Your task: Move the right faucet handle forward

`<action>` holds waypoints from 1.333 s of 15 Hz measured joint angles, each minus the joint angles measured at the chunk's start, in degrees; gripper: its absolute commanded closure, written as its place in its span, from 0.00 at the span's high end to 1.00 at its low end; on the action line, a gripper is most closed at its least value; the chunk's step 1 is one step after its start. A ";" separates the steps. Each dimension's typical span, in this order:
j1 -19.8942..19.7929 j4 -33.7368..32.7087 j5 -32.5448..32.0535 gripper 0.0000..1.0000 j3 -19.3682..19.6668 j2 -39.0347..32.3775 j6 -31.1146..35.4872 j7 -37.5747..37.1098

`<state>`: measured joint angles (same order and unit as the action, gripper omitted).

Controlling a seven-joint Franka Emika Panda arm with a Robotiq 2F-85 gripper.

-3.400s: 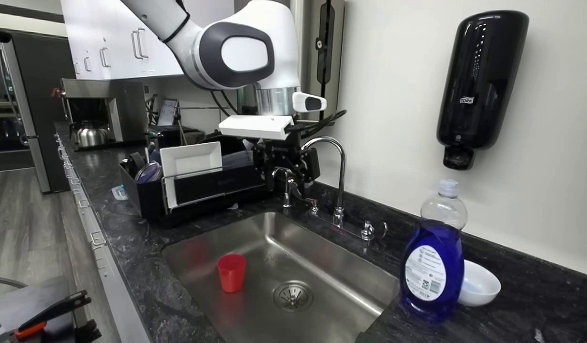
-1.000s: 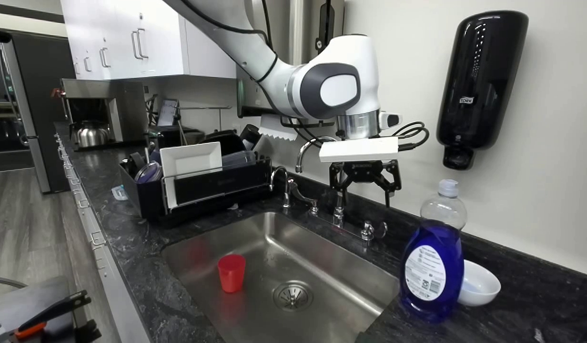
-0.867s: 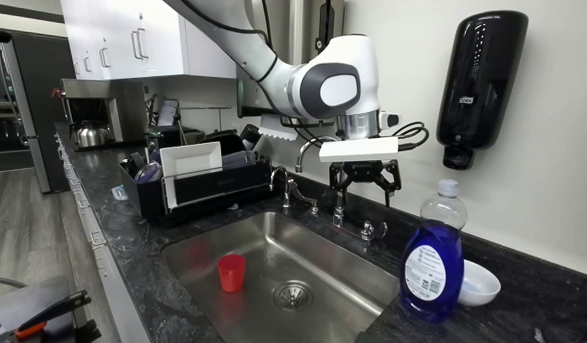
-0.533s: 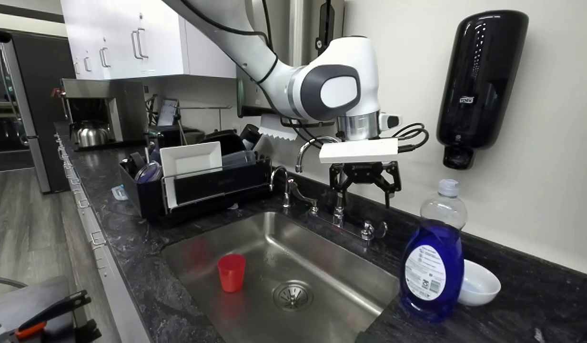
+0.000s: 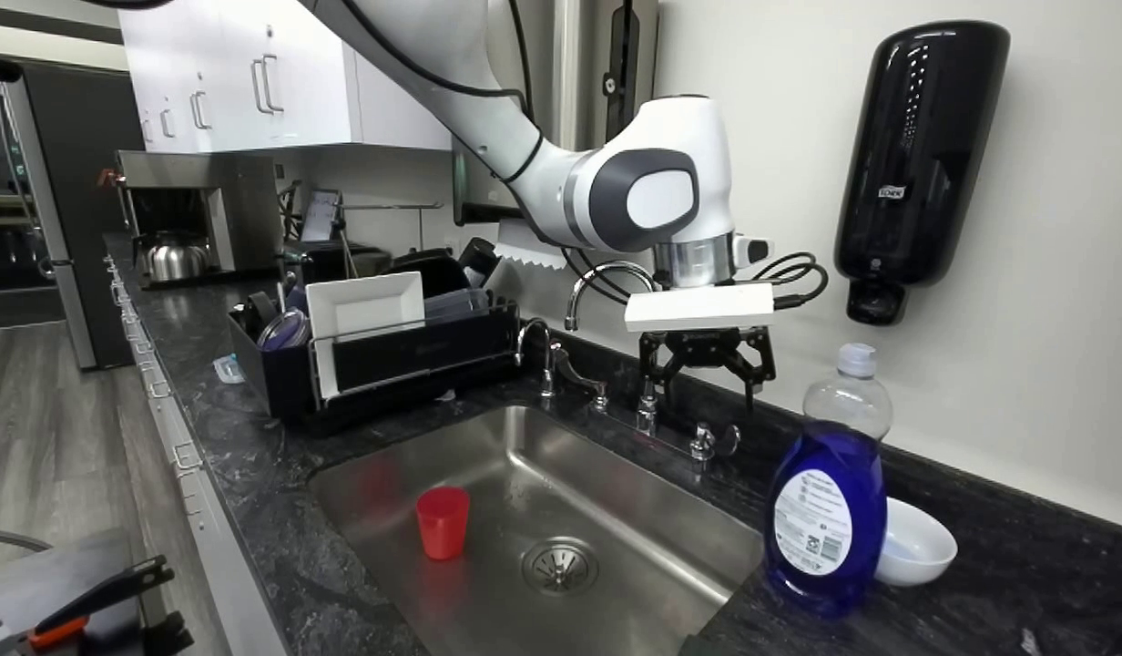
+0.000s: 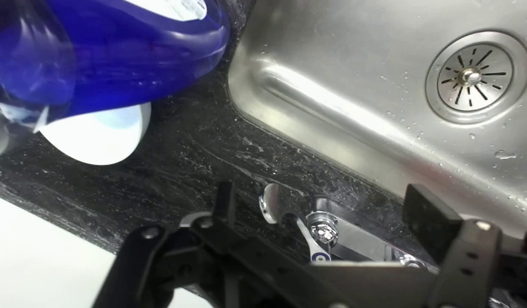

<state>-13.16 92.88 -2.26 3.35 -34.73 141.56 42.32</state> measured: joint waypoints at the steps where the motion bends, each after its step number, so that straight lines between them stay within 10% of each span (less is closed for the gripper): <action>1: -0.13 -0.46 0.00 1.00 -0.07 -0.50 0.14 0.59; 20: -3.99 -5.26 0.09 1.00 -3.62 -6.58 3.05 12.08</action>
<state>-17.15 87.62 -2.17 -0.27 -41.31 144.61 54.40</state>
